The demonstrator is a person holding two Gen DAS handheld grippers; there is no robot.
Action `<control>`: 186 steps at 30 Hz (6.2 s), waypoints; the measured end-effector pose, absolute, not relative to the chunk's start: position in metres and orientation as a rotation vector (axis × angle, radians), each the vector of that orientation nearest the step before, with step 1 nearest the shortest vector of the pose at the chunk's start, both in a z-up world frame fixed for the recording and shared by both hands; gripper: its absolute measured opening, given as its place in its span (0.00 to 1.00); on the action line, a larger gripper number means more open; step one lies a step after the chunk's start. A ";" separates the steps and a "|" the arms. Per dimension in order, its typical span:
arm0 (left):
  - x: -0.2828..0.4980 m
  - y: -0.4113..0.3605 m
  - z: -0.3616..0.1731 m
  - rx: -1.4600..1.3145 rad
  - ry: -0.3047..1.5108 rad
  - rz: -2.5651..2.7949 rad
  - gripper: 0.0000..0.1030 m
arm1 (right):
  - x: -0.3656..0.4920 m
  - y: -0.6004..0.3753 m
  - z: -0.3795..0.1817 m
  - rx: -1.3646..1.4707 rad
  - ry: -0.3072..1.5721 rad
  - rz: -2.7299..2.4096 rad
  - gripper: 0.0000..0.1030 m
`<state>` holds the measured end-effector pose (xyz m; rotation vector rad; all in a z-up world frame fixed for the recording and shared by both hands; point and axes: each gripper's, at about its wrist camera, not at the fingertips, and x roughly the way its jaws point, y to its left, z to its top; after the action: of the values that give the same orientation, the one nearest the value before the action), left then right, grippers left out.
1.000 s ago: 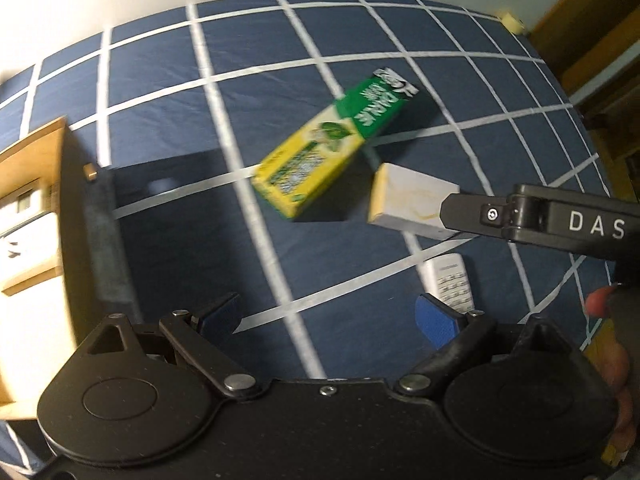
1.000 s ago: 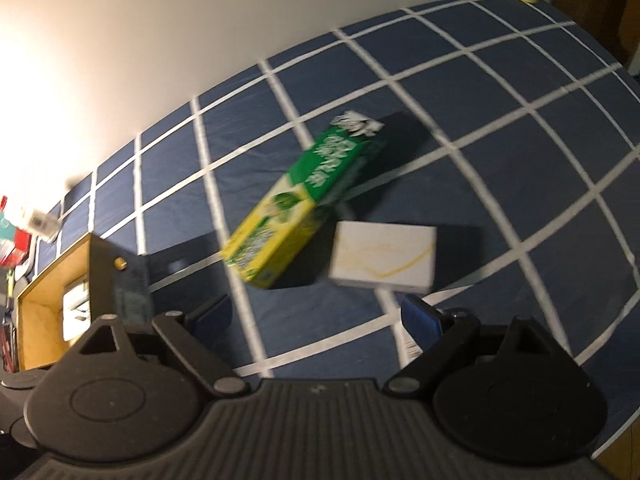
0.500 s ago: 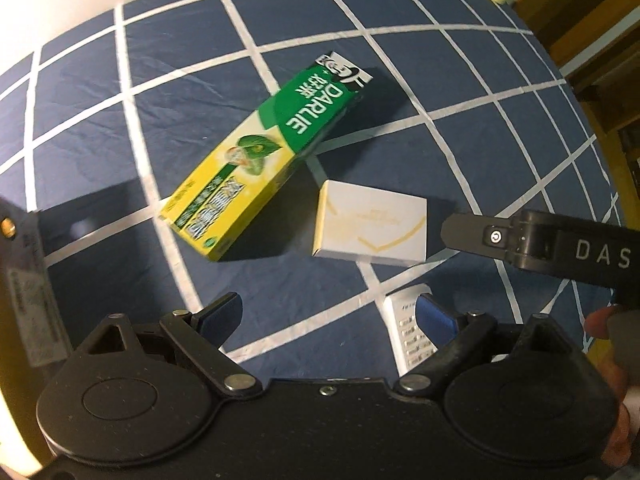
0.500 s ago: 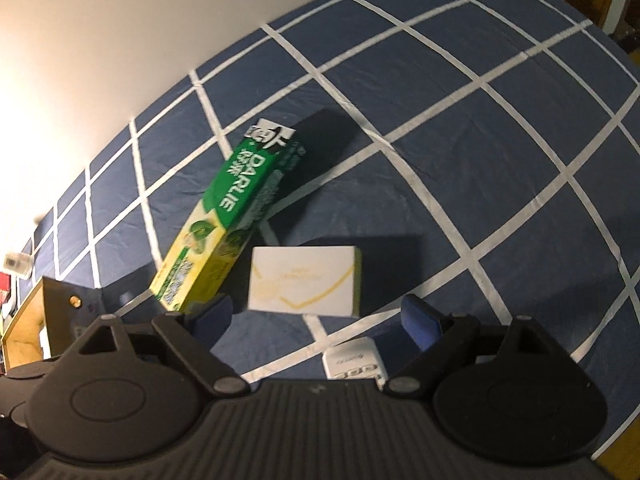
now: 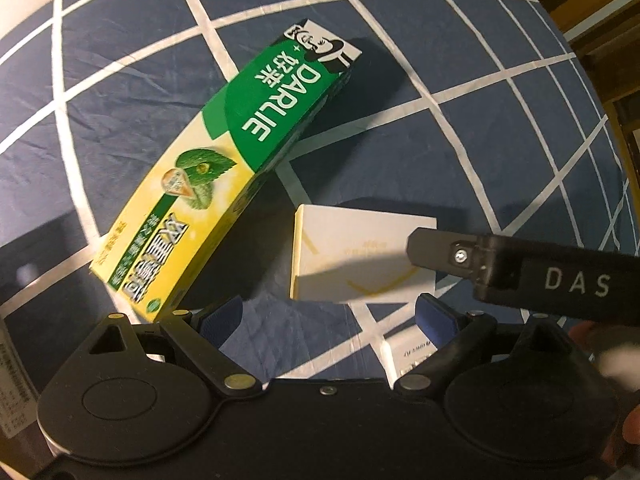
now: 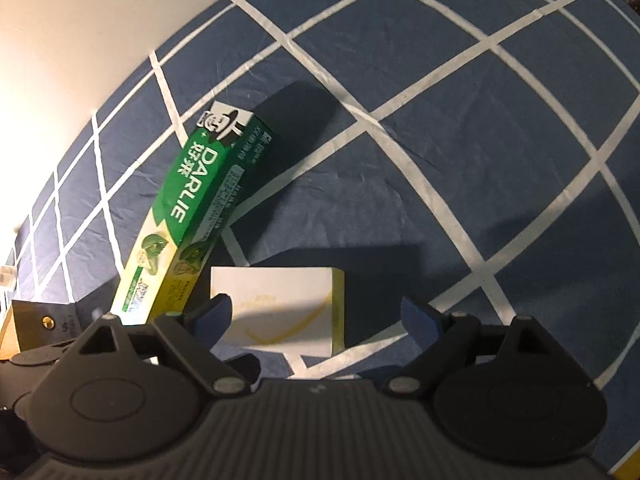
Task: Organize objects
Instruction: 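Close the right tool on the small white box while the left tool grips its other side, then lift the small white box with both tools and carry it toward the cardboard box, then lower the small white box into the cardboard box beside the plug plate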
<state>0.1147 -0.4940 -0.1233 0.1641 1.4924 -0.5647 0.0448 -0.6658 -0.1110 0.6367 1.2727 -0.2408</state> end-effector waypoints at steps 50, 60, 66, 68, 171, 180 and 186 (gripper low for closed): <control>0.126 -0.507 -0.142 0.095 1.543 -0.610 0.71 | 0.072 -0.657 -0.145 0.683 1.316 -0.094 0.70; 0.107 -0.487 -0.107 0.080 1.471 -0.576 0.71 | 0.060 -0.639 -0.111 0.645 1.260 -0.041 0.70; 0.091 -0.470 -0.084 0.067 1.430 -0.559 0.71 | 0.047 -0.622 -0.087 0.621 1.228 -0.018 0.70; 0.086 -0.463 -0.076 0.063 1.416 -0.555 0.71 | 0.042 -0.615 -0.079 0.612 1.216 -0.010 0.70; 0.134 -0.027 -0.128 -0.306 1.480 -0.257 0.71 | 0.152 -0.180 -0.128 0.287 1.442 0.301 0.70; 0.139 -0.031 -0.130 -0.284 1.486 -0.258 0.70 | 0.154 -0.181 -0.133 0.302 1.455 0.302 0.70; 0.140 -0.031 -0.130 -0.282 1.488 -0.248 0.71 | 0.155 -0.181 -0.132 0.298 1.460 0.305 0.70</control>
<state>0.1399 -0.0311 -0.1300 -0.2822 1.4880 -0.2481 0.1554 -0.1806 -0.1319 0.2983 1.4601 0.3050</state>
